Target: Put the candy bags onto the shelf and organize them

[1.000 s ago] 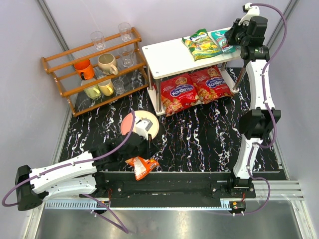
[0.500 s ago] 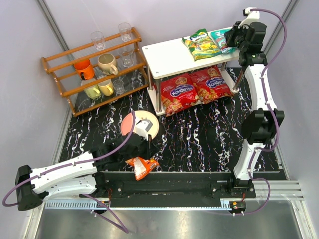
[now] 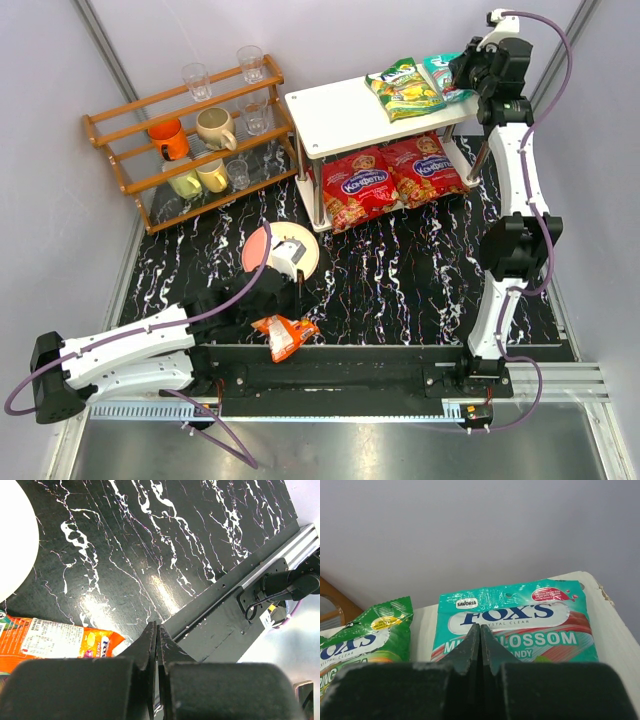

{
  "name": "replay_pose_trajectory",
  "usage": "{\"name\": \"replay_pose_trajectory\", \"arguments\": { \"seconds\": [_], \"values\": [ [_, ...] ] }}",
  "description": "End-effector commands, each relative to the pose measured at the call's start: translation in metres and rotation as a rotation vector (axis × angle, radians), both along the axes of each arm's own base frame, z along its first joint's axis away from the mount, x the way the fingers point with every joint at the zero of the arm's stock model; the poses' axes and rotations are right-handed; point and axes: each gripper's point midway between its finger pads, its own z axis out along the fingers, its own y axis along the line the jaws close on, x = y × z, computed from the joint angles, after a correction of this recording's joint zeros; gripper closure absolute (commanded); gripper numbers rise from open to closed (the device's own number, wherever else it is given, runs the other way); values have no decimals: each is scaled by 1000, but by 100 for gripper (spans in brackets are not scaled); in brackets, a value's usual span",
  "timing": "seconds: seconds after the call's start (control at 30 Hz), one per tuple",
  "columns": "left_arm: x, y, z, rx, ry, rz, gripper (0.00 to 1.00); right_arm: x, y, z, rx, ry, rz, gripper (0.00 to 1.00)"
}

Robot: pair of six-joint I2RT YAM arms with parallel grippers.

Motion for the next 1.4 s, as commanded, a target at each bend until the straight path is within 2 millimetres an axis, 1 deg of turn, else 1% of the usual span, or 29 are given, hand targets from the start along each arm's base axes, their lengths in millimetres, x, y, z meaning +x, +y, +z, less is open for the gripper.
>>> {"name": "replay_pose_trajectory", "arguments": {
  "seconds": [0.0, 0.03, 0.1, 0.13, 0.2, 0.33, 0.37, 0.4, 0.43, 0.47, 0.5, 0.53, 0.57, 0.6, 0.63, 0.67, 0.7, 0.73, 0.77, 0.8, 0.87, 0.9, 0.97, 1.0, 1.03, 1.1, 1.13, 1.27, 1.37],
  "values": [
    [2, -3, 20, -57, -26, 0, 100, -18, 4, -14, 27, 130, -10, 92],
    [2, -4, 21, -56, -27, 0, 100, -23, 4, 20, 32, 59, -7, 90],
    [3, -4, 27, -64, -37, 2, 100, -30, 8, 48, 45, 13, 7, 85],
    [4, -3, 28, -65, -39, 3, 100, -39, 8, 80, 47, -57, 13, 84],
    [5, -3, 35, -74, -50, 9, 100, -57, 14, 114, 68, -120, 39, 82],
    [9, 2, 46, -87, -75, 35, 100, -100, 25, 149, 117, -150, 89, 78],
    [10, 4, 49, -91, -83, 44, 100, -112, 44, 153, 129, -150, 138, 76],
    [13, 7, 53, -90, -91, 62, 100, -106, 56, 117, 147, -57, 151, 66],
    [14, 9, 56, -94, -100, 68, 99, -135, 66, 135, 152, -91, 169, 59],
    [14, 11, 62, -104, -109, 75, 98, -150, 100, 129, 154, -68, 239, 53],
    [16, 14, 67, -106, -121, 87, 96, -157, 119, 95, 131, 14, 272, 45],
    [17, 17, 71, -109, -130, 97, 93, -187, 133, 102, 127, 7, 300, 33],
    [17, 20, 78, -122, -142, 104, 92, -212, 172, 92, 125, 31, 375, 30],
    [20, 25, 78, -107, -153, 124, 88, -223, 190, 41, 121, 139, 399, 24],
    [22, 30, 81, -102, -163, 141, 77, -257, 199, 50, 136, 104, 432, 14],
    [22, 35, 84, -104, -172, 156, 74, -266, 204, 46, 159, 85, 414, 11],
    [25, 42, 85, -88, -180, 185, 70, -286, 225, -6, 178, 201, 449, 11],
    [26, 47, 85, -85, -186, 200, 65, -305, 222, -6, 219, 199, 452, 10],
    [26, 53, 88, -89, -195, 218, 51, -313, 223, -20, 242, 228, 449, 8],
    [29, 61, 86, -73, -198, 257, 48, -327, 229, -65, 253, 337, 448, 8],
    [31, 73, 80, -58, -202, 298, 38, -349, 229, -96, 258, 412, 449, 6],
    [34, 80, 77, -48, -207, 335, 35, -361, 227, -135, 269, 512, 422, 6],
    [36, 90, 68, -22, -206, 376, 32, -390, 238, -157, 335, 588, 449, 5],
    [39, 94, 64, -14, -203, 404, 28, -404, 239, -190, 331, 660, 435, 5],
    [40, 97, 62, -11, -200, 418, 27, -428, 256, -198, 333, 689, 492, 5],
    [41, 100, 55, 4, -190, 435, 25, -454, 270, -226, 351, 774, 467, 5],
    [41, 100, 52, 10, -186, 438, 25, -483, 290, -238, 322, 820, 518, 5],
    [41, 100, 49, 15, -178, 438, 24, -530, 329, -266, 439, 945, 450, 6],
    [41, 100, 51, 10, -178, 435, 24, -546, 352, -281, 536, 985, 426, 9]
  ]
}}
